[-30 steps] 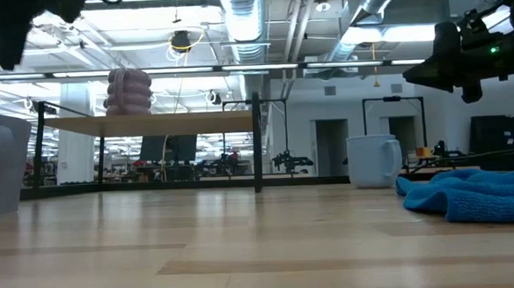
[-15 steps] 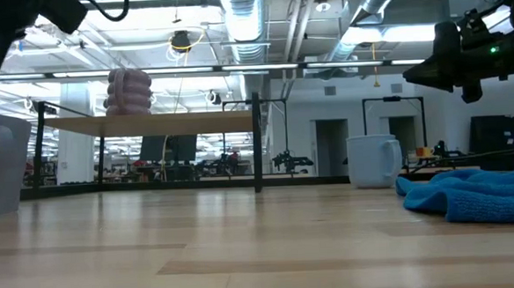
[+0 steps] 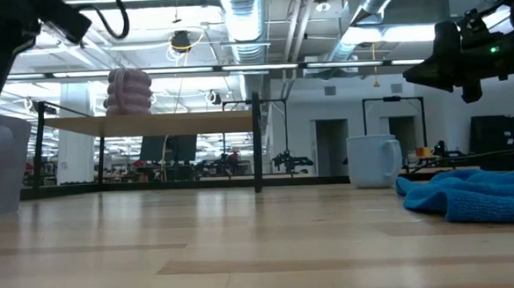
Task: Stack small to large cups/mugs on shelf
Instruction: Put the violet cup on the shelf
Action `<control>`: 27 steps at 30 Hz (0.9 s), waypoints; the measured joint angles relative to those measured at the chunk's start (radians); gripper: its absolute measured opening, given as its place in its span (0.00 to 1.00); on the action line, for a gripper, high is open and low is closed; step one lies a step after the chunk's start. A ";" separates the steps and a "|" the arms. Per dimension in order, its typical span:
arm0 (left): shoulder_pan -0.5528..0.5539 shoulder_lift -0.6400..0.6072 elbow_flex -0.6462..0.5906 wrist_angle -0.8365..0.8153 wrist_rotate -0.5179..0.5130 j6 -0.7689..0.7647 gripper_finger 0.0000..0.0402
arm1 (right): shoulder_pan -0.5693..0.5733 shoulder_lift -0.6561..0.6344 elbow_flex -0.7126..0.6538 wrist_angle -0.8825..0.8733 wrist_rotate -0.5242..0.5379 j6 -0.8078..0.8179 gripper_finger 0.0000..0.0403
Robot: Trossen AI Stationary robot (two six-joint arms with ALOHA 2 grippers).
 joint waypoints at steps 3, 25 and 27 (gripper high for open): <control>0.000 -0.029 -0.096 0.061 0.031 0.001 0.38 | 0.000 0.000 0.000 0.002 0.000 0.000 0.23; 0.009 -0.103 -0.252 0.249 0.111 0.050 0.38 | 0.000 0.000 0.000 0.003 0.000 0.002 0.23; 0.009 -0.103 -0.252 0.249 0.111 0.053 0.38 | 0.000 0.000 0.000 0.003 0.000 0.002 0.23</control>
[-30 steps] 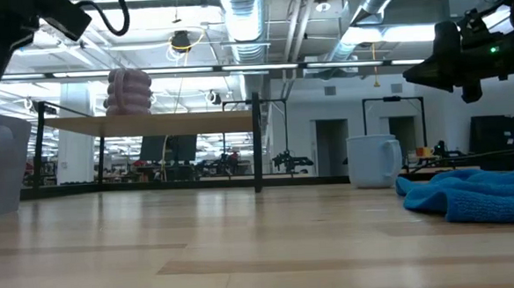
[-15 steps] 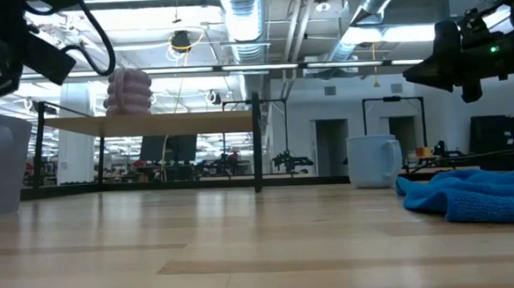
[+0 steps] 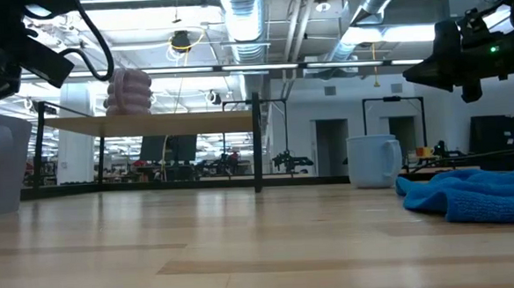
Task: Stack small to large cups/mugs on shelf
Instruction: Put the violet cup on the shelf
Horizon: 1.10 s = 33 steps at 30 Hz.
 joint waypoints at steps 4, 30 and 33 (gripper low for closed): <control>0.000 0.000 0.000 0.000 -0.001 0.022 0.38 | 0.000 0.000 0.000 0.000 0.000 0.000 0.23; 0.000 0.000 0.000 -0.012 0.022 -0.011 0.17 | 0.000 0.000 0.000 0.000 0.000 -0.001 0.23; 0.001 0.000 0.002 -0.006 0.020 -0.010 0.08 | 0.000 0.000 0.000 0.000 0.000 -0.001 0.23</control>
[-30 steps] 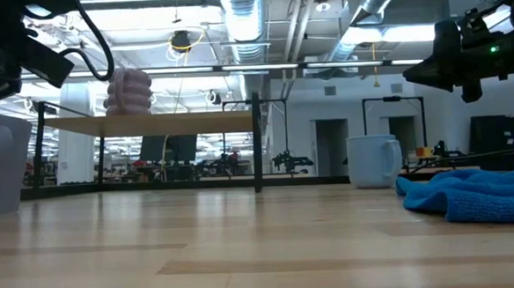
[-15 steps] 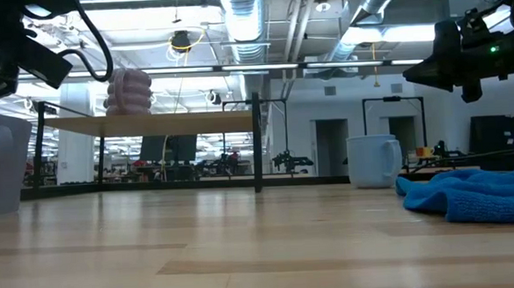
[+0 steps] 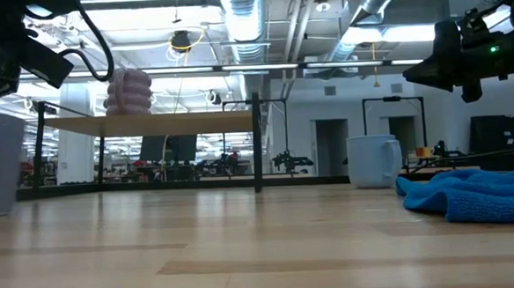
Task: Stack small to large cups/mugs on shelf
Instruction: Put the violet cup on the shelf
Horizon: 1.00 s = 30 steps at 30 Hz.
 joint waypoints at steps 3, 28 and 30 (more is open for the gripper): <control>0.000 -0.002 0.002 0.002 0.010 0.005 0.03 | 0.000 0.000 0.000 0.000 0.000 0.000 0.23; -0.001 0.000 -0.002 -0.003 -0.002 -0.006 0.07 | 0.000 0.000 0.000 0.000 0.000 0.000 0.23; -0.001 0.000 -0.002 -0.002 -0.002 -0.006 0.08 | 0.000 0.000 0.000 0.000 0.000 0.000 0.23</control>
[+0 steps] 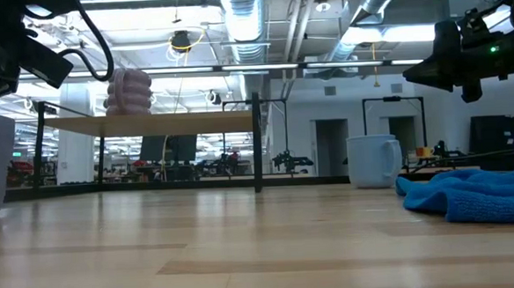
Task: Stack small to large cups/mugs on shelf
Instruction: Put the violet cup on the shelf
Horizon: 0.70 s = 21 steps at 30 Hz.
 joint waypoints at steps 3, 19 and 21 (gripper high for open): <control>0.000 0.000 0.000 0.000 0.000 0.000 0.09 | 0.000 0.000 0.000 0.000 0.000 0.000 0.23; 0.000 -0.001 0.002 0.000 0.000 0.012 0.06 | 0.000 0.000 0.000 0.000 0.000 0.000 0.23; 0.000 -0.002 0.002 0.001 0.001 0.014 0.04 | 0.000 0.000 0.000 0.000 0.000 0.000 0.23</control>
